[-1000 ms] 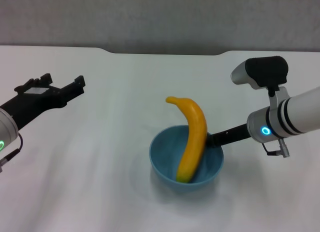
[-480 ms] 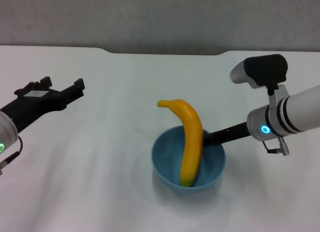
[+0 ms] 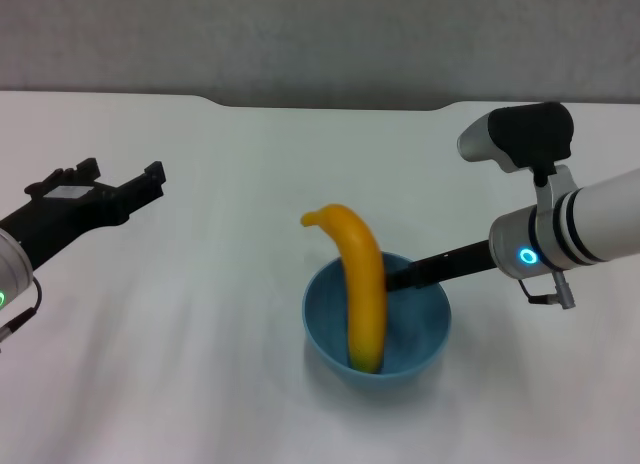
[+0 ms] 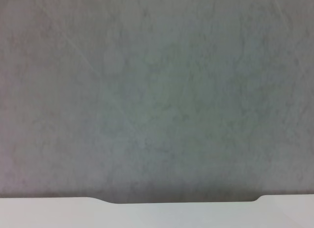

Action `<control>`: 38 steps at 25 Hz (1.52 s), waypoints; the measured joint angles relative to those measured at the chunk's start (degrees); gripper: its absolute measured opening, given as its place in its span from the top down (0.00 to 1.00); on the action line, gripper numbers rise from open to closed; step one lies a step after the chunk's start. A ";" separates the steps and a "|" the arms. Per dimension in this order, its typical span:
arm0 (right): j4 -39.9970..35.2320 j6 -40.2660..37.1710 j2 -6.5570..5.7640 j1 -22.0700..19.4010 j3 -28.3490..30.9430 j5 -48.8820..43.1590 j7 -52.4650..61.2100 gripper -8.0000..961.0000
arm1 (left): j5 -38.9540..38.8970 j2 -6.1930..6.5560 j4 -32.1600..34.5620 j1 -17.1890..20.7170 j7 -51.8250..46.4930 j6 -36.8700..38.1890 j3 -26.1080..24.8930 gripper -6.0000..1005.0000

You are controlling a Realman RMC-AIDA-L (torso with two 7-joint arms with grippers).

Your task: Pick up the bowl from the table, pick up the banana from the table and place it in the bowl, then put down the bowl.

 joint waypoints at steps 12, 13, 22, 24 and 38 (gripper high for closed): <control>30.69 8.06 -0.43 -15.61 -2.01 -14.84 13.80 0.31 | -0.13 0.09 -0.02 0.78 0.00 -0.61 -0.58 0.09; 32.66 8.68 -0.43 -17.00 -1.58 -16.12 14.47 0.31 | -0.14 0.09 -0.01 0.83 0.00 -0.63 -0.58 0.09; 52.26 -6.74 -0.28 -33.89 -4.26 -23.63 12.60 0.31 | -3.19 0.14 -1.22 2.31 1.00 -1.29 -0.72 0.09; 53.11 -11.39 -0.26 -36.35 -5.51 -23.03 11.51 0.31 | -6.23 0.18 -1.26 2.92 3.19 -2.31 -1.34 0.09; 43.53 -66.13 -0.35 -48.87 -28.66 -13.21 -1.43 0.32 | -51.46 0.07 33.36 -1.28 47.80 -45.92 -12.01 0.10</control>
